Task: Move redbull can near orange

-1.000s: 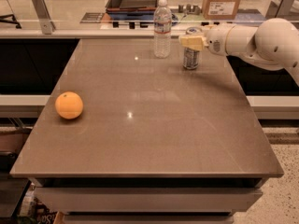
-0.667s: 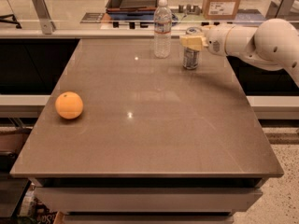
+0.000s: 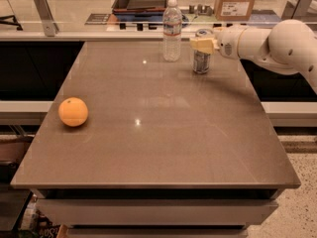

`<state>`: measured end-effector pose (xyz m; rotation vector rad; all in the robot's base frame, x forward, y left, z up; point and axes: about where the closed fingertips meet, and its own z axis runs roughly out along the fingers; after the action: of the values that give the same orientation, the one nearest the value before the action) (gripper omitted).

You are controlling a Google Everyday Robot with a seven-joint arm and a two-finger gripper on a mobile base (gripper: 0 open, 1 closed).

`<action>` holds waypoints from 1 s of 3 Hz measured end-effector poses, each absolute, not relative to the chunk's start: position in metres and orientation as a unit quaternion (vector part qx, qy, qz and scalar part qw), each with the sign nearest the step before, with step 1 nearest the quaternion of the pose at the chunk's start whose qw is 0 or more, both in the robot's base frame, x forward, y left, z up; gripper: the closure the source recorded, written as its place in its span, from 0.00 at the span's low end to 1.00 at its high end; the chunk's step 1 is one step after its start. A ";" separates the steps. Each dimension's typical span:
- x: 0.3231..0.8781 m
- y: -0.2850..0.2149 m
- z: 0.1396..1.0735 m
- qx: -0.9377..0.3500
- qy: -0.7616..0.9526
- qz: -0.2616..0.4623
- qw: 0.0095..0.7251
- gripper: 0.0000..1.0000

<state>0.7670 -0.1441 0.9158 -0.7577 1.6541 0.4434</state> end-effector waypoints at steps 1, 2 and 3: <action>0.766 -0.138 0.918 -0.330 0.715 0.196 0.584 1.00; 0.750 -0.120 0.935 -0.340 0.728 0.214 0.556 1.00; 0.721 -0.097 0.958 -0.342 0.735 0.237 0.536 1.00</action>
Offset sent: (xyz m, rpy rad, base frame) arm -0.0430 0.0408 0.0501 -0.0116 0.1839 0.0893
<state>0.7212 -0.0973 0.9582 -0.8149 1.7494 0.5649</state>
